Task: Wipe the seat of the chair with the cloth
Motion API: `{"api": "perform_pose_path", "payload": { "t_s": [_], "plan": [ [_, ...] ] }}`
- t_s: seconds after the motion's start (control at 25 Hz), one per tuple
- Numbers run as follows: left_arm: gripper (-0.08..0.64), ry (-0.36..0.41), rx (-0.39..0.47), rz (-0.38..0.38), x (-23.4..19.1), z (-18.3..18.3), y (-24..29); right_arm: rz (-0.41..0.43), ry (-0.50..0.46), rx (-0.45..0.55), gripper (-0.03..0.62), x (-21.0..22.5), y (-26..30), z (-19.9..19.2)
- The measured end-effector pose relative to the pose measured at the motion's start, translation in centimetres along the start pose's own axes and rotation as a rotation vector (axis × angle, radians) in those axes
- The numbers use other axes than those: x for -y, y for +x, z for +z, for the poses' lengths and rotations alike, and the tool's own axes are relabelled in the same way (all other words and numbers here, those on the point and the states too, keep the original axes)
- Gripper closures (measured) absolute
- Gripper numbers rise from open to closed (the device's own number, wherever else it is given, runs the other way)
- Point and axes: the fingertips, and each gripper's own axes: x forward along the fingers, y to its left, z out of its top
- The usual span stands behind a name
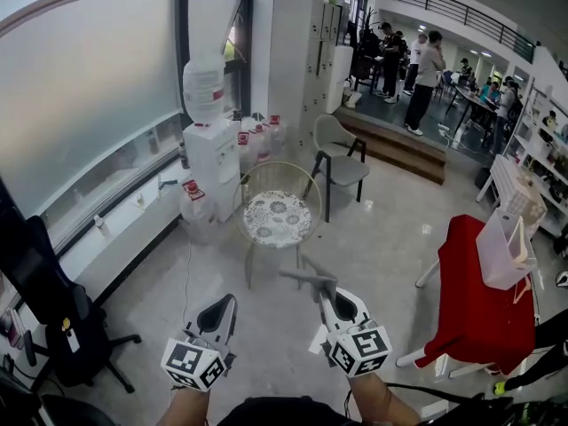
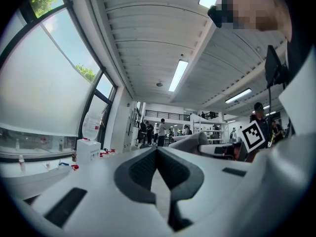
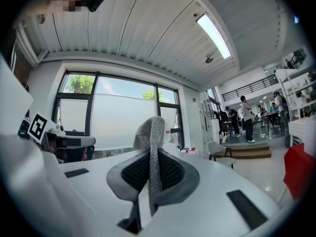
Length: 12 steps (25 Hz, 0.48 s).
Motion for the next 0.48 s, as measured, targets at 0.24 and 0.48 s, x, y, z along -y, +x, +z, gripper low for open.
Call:
{"api": "perform_pose_path", "payload": {
  "t_s": [0.24, 0.48],
  "plan": [
    [0.554, -0.004, 0.004, 0.000, -2.1, 0.1, -1.6, -0.002, -0.014, -0.002, 0.569, -2.6, 0.8, 0.1],
    [0.554, 0.009, 0.019, -0.019, -3.9, 0.3, -3.4, -0.004, -0.033, 0.005, 0.569, -5.3, 1.9, 0.0]
  ]
}}
